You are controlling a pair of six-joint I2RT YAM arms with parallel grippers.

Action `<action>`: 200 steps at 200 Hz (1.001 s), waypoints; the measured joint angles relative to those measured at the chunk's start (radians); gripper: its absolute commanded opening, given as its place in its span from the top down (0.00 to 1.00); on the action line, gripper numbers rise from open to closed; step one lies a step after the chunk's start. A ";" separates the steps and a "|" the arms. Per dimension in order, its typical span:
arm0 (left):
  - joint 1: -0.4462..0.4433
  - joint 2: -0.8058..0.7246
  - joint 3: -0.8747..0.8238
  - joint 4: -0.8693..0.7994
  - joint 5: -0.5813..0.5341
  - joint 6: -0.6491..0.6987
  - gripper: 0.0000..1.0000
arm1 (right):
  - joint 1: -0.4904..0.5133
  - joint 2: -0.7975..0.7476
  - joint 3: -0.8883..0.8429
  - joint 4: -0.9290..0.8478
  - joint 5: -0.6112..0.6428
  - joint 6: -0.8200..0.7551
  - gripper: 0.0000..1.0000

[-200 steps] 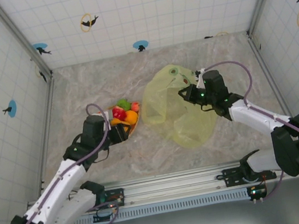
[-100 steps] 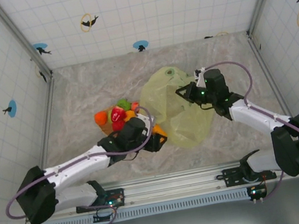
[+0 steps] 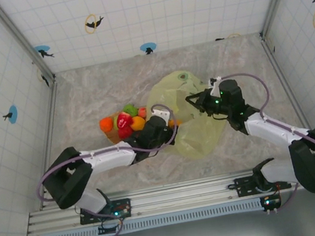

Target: Place the fruits into the plastic bag

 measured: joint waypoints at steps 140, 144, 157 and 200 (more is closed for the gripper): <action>0.000 0.384 0.128 0.352 -0.098 -0.088 0.20 | 0.045 -0.051 -0.204 0.261 0.142 0.256 1.00; 0.000 0.384 0.129 0.354 -0.098 -0.086 0.19 | 0.045 -0.051 -0.205 0.264 0.143 0.258 1.00; 0.000 0.383 0.133 0.353 -0.097 -0.082 0.14 | 0.042 -0.051 -0.206 0.270 0.144 0.262 1.00; 0.000 0.308 0.132 0.283 -0.076 -0.058 0.10 | 0.011 -0.051 -0.213 0.282 0.146 0.264 1.00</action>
